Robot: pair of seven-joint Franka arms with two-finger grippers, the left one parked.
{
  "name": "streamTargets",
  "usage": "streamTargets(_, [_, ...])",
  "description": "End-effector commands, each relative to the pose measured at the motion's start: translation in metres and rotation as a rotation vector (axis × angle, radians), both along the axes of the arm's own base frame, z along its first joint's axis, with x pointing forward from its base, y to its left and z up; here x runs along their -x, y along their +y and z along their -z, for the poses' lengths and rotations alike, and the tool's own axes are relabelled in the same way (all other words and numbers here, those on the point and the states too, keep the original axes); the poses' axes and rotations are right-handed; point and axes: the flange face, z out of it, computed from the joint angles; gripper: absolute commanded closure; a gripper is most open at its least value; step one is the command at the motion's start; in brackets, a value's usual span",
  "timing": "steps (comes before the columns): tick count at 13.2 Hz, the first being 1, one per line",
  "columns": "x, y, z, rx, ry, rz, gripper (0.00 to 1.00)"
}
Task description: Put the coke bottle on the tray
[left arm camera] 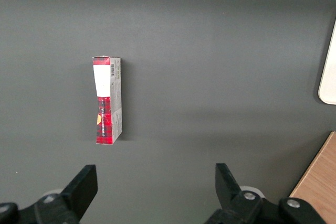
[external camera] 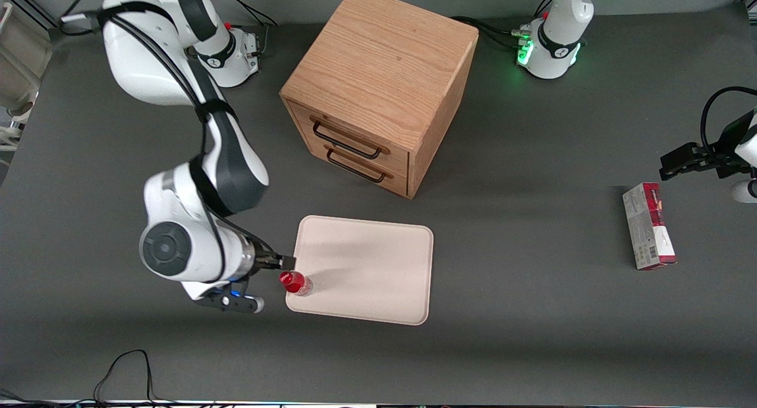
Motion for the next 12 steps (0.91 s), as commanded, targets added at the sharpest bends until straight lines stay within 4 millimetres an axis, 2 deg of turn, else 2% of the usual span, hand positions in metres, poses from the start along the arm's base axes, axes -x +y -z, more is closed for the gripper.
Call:
streamTargets(1, [0.048,-0.032,-0.033,0.003,0.039,-0.093,0.00])
streamTargets(3, [0.076,-0.063,-0.047,-0.009,0.024,-0.145,0.00])
streamTargets(6, [0.123,-0.089,-0.062,-0.019,0.000,-0.216,0.00])
streamTargets(10, [0.196,-0.136,-0.077,-0.013,-0.034,-0.321,0.00])
streamTargets(12, [0.209,-0.170,-0.094,-0.013,-0.042,-0.317,0.00])
